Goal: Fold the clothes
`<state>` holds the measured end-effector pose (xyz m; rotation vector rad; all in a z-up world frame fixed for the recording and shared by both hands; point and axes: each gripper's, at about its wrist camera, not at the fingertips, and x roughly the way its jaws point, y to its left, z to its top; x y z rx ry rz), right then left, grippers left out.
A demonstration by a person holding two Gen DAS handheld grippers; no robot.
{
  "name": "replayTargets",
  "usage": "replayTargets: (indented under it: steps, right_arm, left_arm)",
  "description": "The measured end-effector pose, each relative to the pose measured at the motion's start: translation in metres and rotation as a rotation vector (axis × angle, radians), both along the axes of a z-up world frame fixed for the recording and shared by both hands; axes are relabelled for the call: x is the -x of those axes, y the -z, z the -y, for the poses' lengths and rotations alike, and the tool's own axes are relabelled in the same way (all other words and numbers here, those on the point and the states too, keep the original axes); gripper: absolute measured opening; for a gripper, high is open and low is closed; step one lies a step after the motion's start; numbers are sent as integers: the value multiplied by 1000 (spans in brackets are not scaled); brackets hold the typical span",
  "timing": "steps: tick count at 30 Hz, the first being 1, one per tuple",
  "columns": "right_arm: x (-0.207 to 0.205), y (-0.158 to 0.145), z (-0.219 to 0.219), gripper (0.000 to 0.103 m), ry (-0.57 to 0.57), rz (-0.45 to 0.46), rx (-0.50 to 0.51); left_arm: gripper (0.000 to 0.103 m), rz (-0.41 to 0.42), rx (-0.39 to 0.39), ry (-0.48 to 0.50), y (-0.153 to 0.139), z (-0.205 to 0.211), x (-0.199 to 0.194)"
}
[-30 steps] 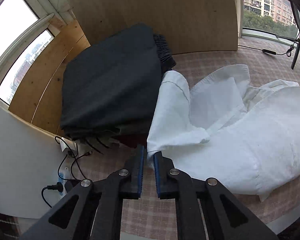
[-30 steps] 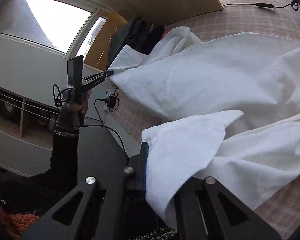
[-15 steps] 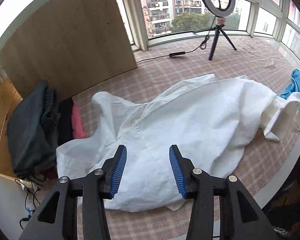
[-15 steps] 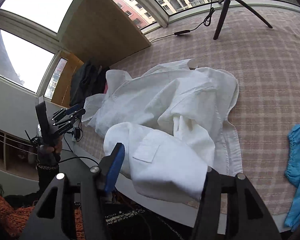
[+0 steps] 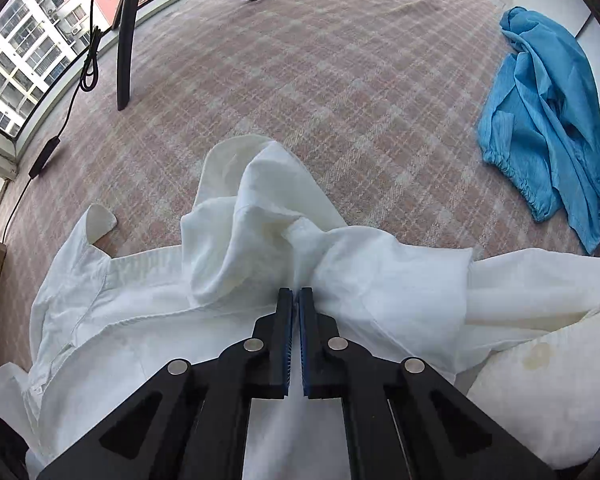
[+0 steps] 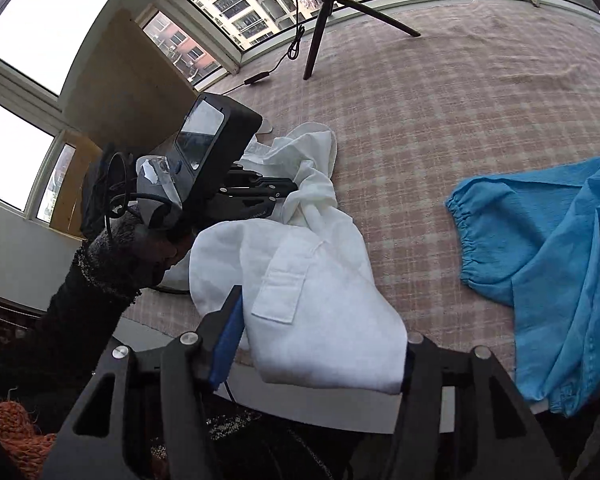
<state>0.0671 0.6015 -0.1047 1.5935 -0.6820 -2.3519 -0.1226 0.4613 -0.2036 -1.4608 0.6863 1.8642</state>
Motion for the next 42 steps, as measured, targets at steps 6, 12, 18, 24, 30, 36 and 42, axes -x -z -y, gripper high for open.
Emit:
replayTargets:
  steps: [6, 12, 18, 24, 30, 36, 42]
  right_arm:
    - [6, 3, -22, 54, -32, -15, 22]
    - [36, 4, -1, 55, -165, -26, 105]
    - [64, -3, 57, 56, -361, -70, 29]
    - [82, 1, 97, 57, -508, -6, 124]
    - [90, -19, 144, 57, -576, -96, -54]
    - [69, -32, 129, 57, -549, -100, -19]
    - [44, -46, 107, 57, -496, -112, 3]
  left_arm:
    - [1, -83, -178, -129, -80, 92, 7]
    - [0, -275, -173, -482, -154, 279, 6]
    - [0, -385, 208, -906, -125, 463, -24]
    - [1, -316, 169, -1002, -119, 495, -66]
    - [35, -181, -116, -498, -108, 328, -67]
    - [38, -89, -231, -182, -88, 207, -74]
    - [0, 0, -345, 116, -70, 93, -81]
